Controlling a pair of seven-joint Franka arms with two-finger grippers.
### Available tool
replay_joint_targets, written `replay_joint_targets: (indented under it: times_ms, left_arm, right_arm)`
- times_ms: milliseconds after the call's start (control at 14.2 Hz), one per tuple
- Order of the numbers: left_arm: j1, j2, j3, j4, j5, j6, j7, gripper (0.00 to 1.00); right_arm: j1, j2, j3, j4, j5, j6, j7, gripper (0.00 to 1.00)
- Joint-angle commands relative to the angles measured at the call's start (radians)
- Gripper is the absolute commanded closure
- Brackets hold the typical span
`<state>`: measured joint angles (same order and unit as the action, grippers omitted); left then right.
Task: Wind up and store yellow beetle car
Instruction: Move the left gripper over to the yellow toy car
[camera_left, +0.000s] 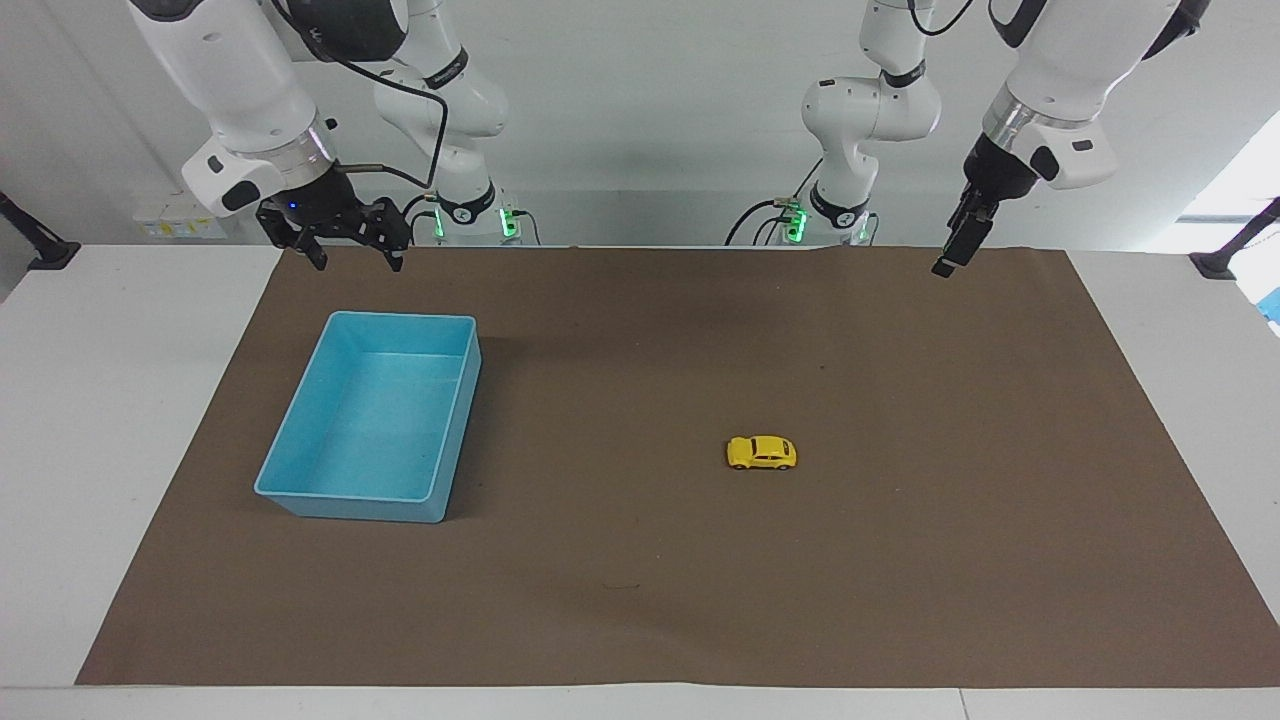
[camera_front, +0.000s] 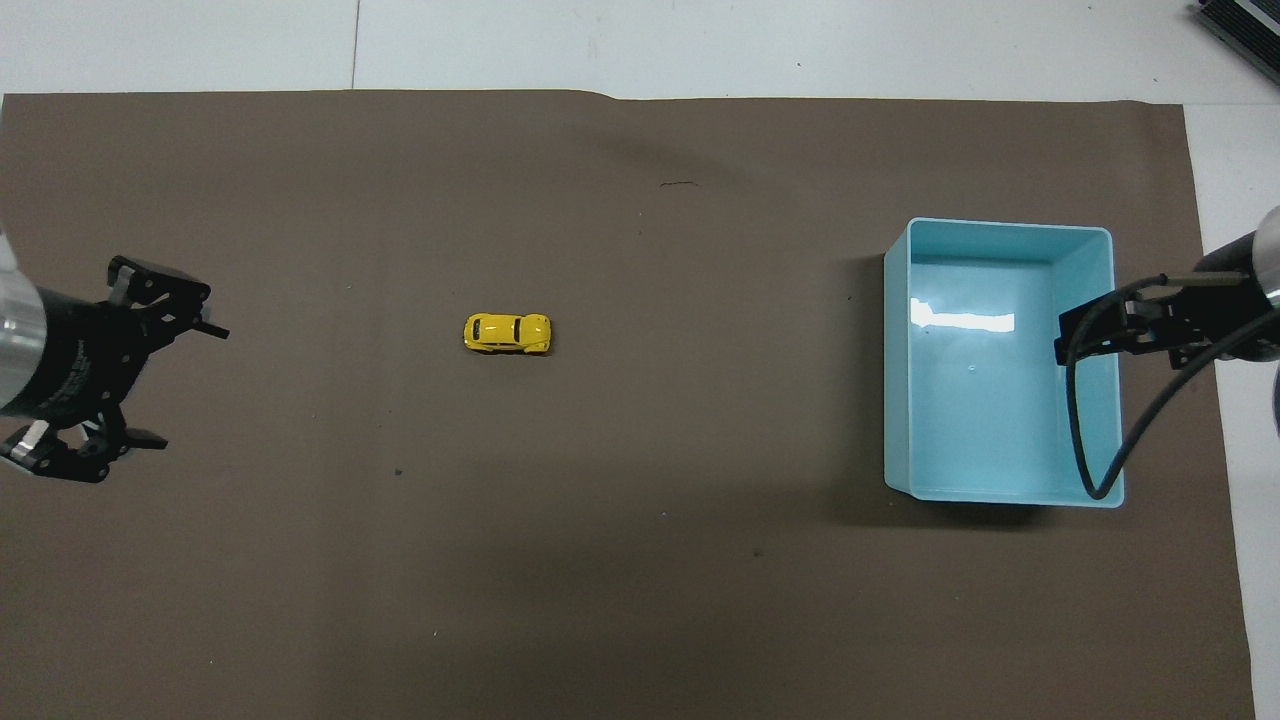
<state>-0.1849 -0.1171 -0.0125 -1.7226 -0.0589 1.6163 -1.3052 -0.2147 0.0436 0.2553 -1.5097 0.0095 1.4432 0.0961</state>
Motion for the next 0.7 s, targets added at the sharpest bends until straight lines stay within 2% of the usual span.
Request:
replay_joint_targets:
  times_ms: [0,282,633]
  left_arm:
    - [-0.07,0.031,0.014,-0.023,-0.01,0.086,-0.185,0.0]
    - [-0.125,0.069,0.011,-0.02,-0.01,0.154,-0.311,0.0]
    - [-0.18,0.224,0.014,-0.008,-0.007,0.313,-0.469,0.0]
  right_arm:
    - [-0.008,-0.011,0.001,-0.003,0.017,-0.007,-0.024,0.0]
    - [-0.008,-0.011,0.002,-0.003,0.017,-0.007,-0.024,0.0]
    - [-0.008,-0.011,0.001,-0.003,0.017,-0.007,-0.024,0.0]
